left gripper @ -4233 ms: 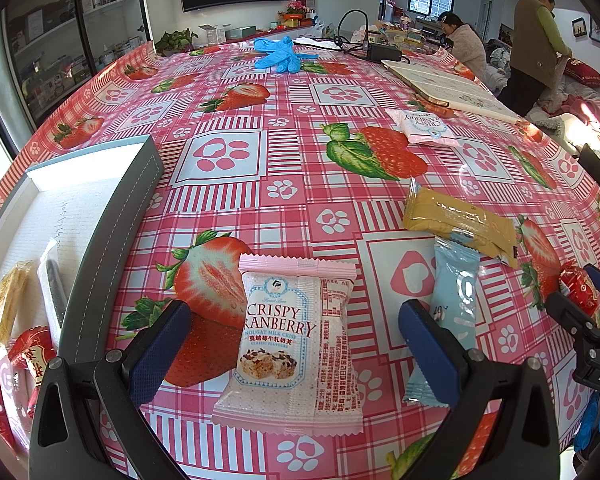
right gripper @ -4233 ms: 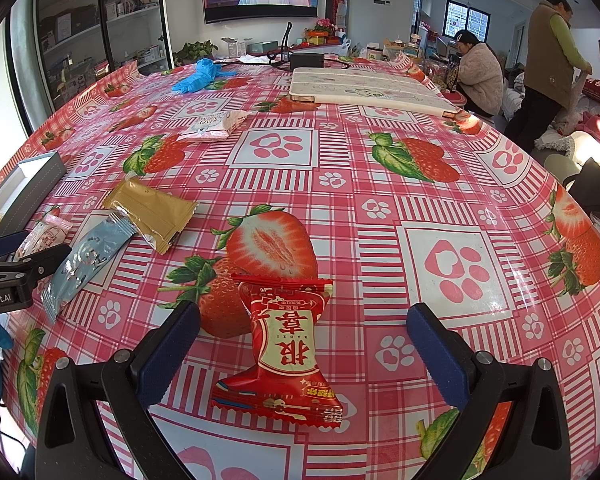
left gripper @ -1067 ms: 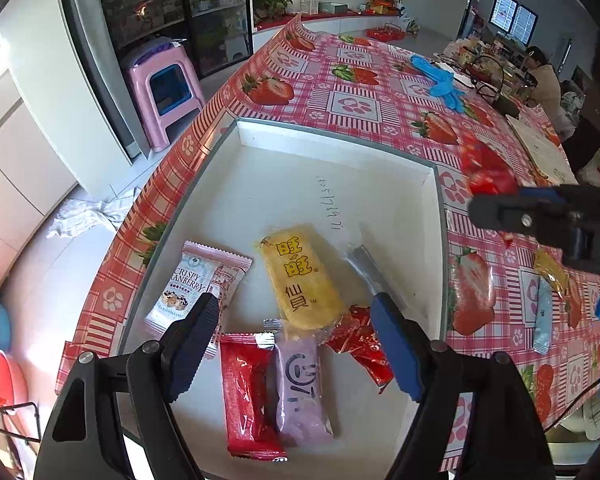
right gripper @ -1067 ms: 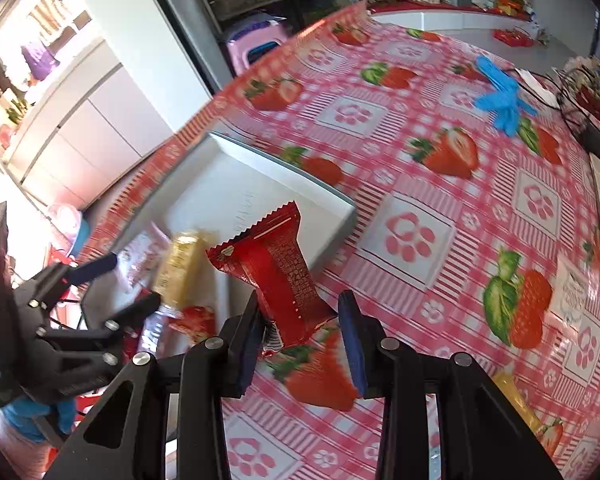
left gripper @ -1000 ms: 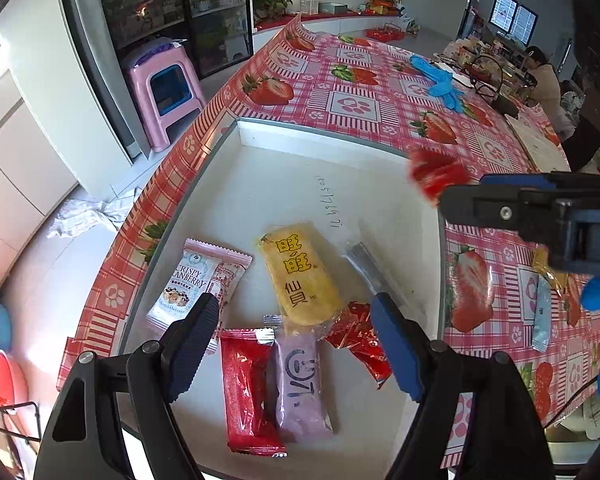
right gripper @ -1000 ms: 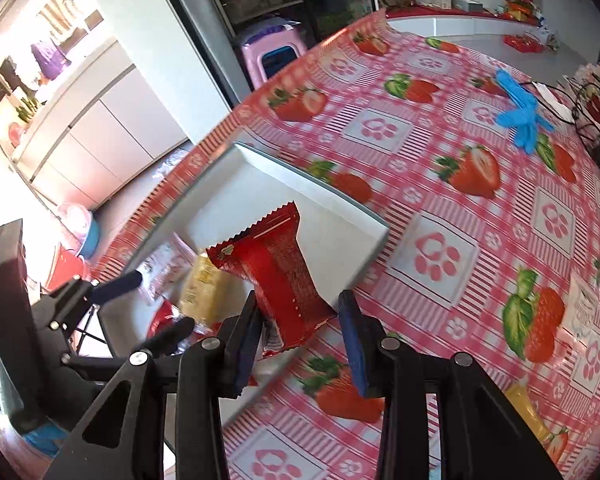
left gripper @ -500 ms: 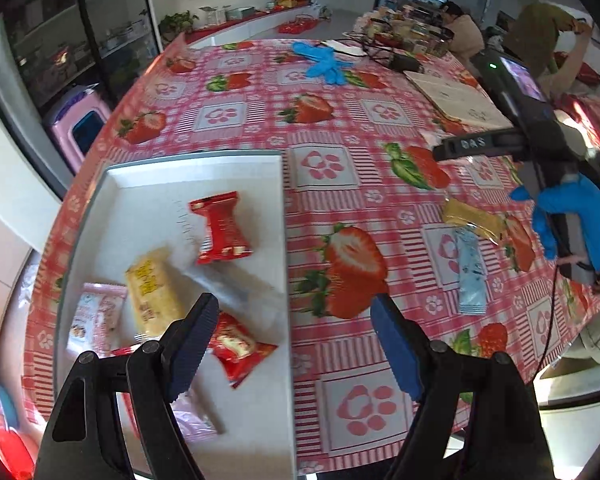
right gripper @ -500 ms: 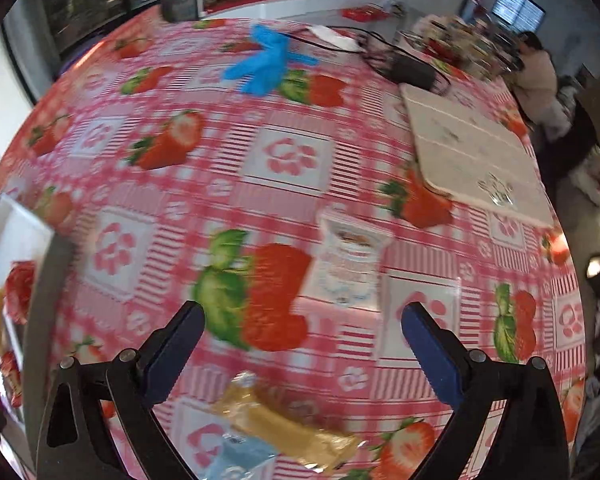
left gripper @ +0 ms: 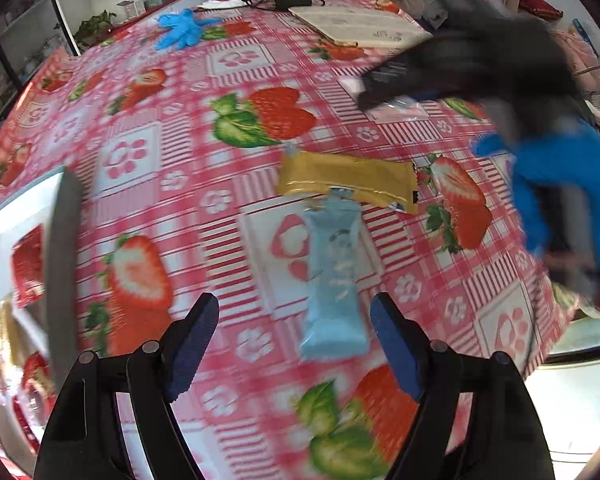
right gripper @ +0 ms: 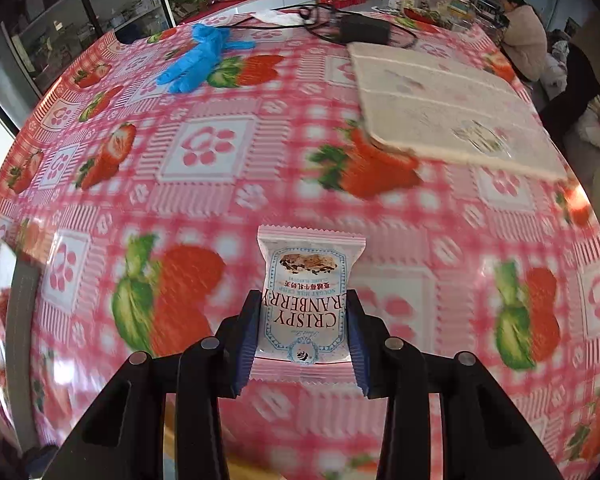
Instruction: Organize snacks
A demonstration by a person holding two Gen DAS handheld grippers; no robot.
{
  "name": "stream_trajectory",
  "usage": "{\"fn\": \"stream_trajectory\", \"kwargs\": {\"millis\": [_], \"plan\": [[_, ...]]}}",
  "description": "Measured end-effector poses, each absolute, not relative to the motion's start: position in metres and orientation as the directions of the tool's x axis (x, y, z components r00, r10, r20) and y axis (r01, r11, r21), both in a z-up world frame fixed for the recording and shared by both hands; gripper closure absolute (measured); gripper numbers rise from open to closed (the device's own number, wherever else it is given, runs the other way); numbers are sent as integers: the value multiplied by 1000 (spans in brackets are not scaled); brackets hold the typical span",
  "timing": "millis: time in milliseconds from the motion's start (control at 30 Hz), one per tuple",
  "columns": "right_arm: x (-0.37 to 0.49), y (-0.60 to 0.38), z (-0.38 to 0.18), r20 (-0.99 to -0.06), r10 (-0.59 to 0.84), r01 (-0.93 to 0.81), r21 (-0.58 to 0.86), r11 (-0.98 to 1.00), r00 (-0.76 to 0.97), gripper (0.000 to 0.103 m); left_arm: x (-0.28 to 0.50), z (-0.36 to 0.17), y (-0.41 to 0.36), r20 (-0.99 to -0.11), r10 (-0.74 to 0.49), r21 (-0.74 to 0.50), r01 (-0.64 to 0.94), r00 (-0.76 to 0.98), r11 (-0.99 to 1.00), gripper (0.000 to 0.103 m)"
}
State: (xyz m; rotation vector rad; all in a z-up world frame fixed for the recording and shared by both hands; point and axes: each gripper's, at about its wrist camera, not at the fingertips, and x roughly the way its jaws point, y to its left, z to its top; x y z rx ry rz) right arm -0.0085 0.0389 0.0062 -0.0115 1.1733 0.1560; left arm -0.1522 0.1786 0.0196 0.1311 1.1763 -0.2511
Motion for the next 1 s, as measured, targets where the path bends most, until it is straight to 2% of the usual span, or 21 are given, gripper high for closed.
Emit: {"fn": "stream_trajectory", "kwargs": {"millis": [100, 167, 233, 267, 300, 333, 367, 400, 467, 633, 700, 733, 767, 1000], "plan": [[-47, 4, 6, -920, 109, -92, 80, 993, 376, 62, -144, 12, 164, -903, -74, 25, 223, 423, 974, 21], [-72, -11, 6, -920, 97, -82, 72, 994, 379, 61, -140, 12, 165, -891, -72, 17, 192, 447, 981, 29], [-94, -18, 7, -918, 105, -102, 71, 992, 382, 58, -137, 16, 174, -876, -34, 38, 140, 481, 989, 61], [-104, -21, 7, -916, 114, -116, 75, 990, 385, 48, -136, 16, 182, -873, -7, 53, 110, 487, 992, 62], [-113, -25, 7, -913, 109, -112, 70, 991, 394, 20, -136, 17, 191, -873, -2, 49, 92, 487, 995, 62], [-119, -29, 7, -907, 92, -97, 57, 994, 410, 8, -137, 16, 202, -874, -23, 19, 82, 485, 996, 62], [-126, -33, 9, -896, 74, -81, 43, 996, 438, 1, -140, 17, 212, -872, -59, -21, 84, 486, 996, 60], [-131, -37, 8, -887, 69, -74, 39, 996, 457, 1, -142, 16, 218, -871, -71, -34, 84, 485, 996, 54], [-131, -40, 3, -888, 69, -56, 49, 997, 455, 1, -144, 17, 226, -871, -58, -32, 62, 487, 998, 16], [-120, -34, -6, -871, 44, -35, 31, 999, 489, 1, -139, 11, 221, -857, -87, -68, 56, 507, 996, 12], [-117, -30, -8, -859, 31, -32, 16, 999, 511, 0, -143, 5, 209, -839, -30, 13, 76, 543, 997, 10], [-116, -30, -8, -856, 30, -26, 19, 999, 516, 0, -147, 5, 205, -823, -38, 19, 96, 567, 995, 3], [-117, -30, -9, -852, 29, -21, 22, 1000, 522, 0, -150, 2, 201, -822, -56, 16, 120, 567, 993, 0], [-121, -30, -9, -829, 31, -22, 22, 1000, 558, 0, -153, 2, 201, -809, -84, 2, 146, 581, 989, 0]]}}
